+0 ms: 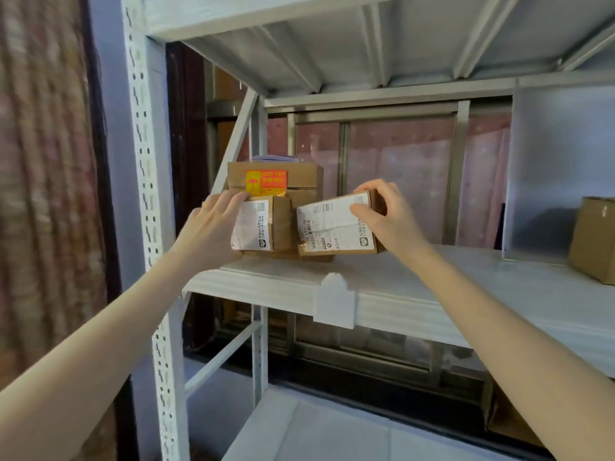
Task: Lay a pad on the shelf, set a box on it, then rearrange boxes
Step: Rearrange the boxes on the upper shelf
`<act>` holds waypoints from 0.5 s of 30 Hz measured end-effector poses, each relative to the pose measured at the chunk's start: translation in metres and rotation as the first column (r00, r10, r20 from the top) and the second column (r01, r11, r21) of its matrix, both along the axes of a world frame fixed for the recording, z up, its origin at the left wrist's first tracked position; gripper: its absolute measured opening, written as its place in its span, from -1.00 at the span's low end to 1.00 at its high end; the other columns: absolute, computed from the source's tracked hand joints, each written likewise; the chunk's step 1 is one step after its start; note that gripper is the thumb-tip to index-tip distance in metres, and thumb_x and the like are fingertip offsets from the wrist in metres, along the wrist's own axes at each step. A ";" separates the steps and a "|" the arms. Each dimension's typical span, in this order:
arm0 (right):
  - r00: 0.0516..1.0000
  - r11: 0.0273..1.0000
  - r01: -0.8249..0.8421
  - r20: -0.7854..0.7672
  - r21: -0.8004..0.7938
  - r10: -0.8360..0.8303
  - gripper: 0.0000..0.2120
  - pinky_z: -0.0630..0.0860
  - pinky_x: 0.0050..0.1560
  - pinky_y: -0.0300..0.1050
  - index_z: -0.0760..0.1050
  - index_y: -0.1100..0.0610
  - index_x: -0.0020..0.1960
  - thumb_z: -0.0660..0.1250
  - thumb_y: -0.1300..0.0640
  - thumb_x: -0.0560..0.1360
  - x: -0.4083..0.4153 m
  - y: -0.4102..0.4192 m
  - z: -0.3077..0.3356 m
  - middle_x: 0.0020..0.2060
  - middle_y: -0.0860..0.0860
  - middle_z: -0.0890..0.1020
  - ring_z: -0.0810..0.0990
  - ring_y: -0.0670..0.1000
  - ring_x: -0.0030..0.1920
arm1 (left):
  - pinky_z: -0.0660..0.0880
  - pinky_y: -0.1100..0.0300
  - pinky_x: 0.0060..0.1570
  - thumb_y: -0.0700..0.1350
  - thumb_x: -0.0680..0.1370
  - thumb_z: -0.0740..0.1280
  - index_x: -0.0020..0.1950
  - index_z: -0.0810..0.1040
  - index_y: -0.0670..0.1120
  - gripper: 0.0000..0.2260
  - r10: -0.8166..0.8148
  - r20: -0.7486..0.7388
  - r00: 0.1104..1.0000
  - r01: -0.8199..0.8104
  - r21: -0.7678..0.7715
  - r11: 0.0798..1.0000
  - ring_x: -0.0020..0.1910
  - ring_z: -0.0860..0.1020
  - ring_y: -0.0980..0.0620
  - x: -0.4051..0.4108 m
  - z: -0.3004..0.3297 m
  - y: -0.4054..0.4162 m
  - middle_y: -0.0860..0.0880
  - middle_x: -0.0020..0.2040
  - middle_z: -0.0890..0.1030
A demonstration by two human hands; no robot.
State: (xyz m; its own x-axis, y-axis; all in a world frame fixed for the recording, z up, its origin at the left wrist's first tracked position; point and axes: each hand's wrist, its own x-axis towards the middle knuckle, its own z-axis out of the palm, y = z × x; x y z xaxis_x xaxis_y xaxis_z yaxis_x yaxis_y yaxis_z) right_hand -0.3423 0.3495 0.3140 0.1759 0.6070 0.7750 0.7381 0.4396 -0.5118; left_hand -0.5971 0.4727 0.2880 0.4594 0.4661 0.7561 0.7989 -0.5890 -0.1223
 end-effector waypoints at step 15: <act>0.988 0.995 -0.038 -0.154 -0.094 0.023 -0.88 0.40 -0.26 -0.50 0.41 0.17 0.06 0.20 0.18 0.54 -0.050 0.057 -0.023 0.04 0.09 0.33 0.45 -0.06 -0.05 | 0.27 -0.15 0.35 0.40 0.37 0.16 0.51 0.08 0.02 -0.19 -0.046 0.028 0.999 0.049 -0.130 0.990 0.45 0.21 -0.12 -0.062 -0.030 0.049 -0.06 0.48 0.23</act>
